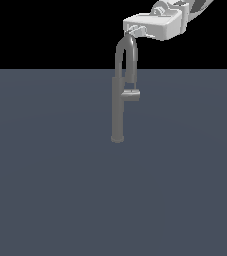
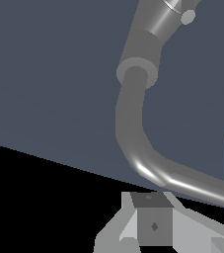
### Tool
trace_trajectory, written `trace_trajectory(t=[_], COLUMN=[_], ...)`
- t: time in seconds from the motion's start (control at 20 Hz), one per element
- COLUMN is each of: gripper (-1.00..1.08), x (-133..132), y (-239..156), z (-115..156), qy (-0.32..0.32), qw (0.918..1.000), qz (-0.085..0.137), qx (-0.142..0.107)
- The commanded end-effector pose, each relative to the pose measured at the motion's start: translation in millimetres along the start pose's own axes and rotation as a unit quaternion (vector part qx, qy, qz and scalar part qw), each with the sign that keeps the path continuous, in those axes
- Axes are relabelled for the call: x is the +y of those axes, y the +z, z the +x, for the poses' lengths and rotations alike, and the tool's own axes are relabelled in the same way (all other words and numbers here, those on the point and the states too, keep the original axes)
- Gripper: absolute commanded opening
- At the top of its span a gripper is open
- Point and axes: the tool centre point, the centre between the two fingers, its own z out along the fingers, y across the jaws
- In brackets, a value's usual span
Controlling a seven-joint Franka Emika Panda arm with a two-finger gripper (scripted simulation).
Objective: Turn on the faucet by rotating a designated handle.
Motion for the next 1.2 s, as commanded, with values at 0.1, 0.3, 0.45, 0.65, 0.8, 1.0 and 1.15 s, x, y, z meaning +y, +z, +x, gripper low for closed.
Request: trace_trajectory(t=[0.1, 0.3, 0.45, 0.65, 0.8, 1.0, 1.15], gripper=[-1.00, -1.00, -1.00, -1.00, -1.00, -1.00, -1.00], x=[-4.5, -6.5, -7.0, -6.6, -5.5, -4.0, -3.3], y=[-3.5, -4.4, -3.8, -1.1, 2.2, 6.5, 8.4], z=[31.5, 58.4, 77.7, 103.9, 121.5, 138.2, 144.0], qy=[0.036, 0.066, 0.087, 0.116, 0.136, 0.154, 0.161], qw=[0.9977, 0.9924, 0.9868, 0.9766, 0.9682, 0.9590, 0.9555], qz=[0.038, 0.069, 0.091, 0.121, 0.141, 0.160, 0.167], qx=[-0.042, -0.077, -0.102, -0.134, -0.155, -0.175, -0.182])
